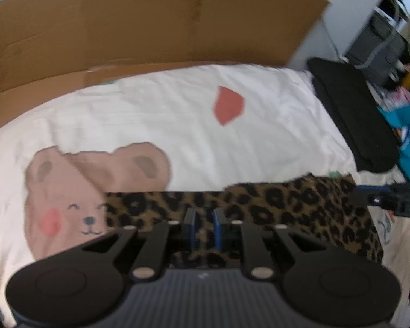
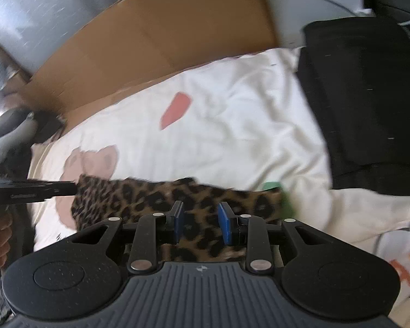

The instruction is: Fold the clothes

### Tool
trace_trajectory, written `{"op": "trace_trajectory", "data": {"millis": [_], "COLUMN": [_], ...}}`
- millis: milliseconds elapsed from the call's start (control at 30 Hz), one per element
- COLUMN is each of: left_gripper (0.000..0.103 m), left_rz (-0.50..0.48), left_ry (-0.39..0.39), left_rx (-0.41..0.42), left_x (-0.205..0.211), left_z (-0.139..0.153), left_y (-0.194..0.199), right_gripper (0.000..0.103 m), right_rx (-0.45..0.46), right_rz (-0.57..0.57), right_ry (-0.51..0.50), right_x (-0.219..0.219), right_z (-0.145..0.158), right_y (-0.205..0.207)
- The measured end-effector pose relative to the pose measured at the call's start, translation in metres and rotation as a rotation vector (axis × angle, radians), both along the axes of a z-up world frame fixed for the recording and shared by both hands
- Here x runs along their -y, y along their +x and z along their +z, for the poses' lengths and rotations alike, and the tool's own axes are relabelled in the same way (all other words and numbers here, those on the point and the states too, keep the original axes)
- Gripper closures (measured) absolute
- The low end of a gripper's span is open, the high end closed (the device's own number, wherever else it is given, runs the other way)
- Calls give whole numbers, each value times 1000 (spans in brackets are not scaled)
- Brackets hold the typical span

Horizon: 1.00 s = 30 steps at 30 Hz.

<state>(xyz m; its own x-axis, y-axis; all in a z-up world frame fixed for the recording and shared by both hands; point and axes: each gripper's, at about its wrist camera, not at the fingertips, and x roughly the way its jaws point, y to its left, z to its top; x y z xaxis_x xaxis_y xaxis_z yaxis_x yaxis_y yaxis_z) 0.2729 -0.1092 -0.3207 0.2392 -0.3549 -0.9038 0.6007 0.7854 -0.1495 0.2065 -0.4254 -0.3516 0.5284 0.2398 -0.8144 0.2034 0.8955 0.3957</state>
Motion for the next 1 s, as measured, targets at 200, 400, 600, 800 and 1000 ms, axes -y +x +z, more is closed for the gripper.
{"op": "trace_trajectory", "data": {"millis": [200,400,600,800,1000], "left_gripper": [89,89,87,89,90], "left_rz": [-48,-83,-99,-125,-132], "left_ry": [-28,-12,16,-2,-44], "left_rx": [-18,-42,-59,-46,-45], "left_x": [22,34,38,39,45], "left_z": [-6,-23,-36,-25,-22], "left_y": [-13,-21,-20,-21,-22], "right_gripper": [74,74,72,72,73], "right_rx": [14,15,-14,2,72], "right_rz": [59,97,107,100,108], "right_ry": [12,23,17,27,42], "right_x": [-26,-42,-47,-43,-38], "right_z": [-6,-16,-32,-32,-23], "right_y": [7,18,27,25,15]}}
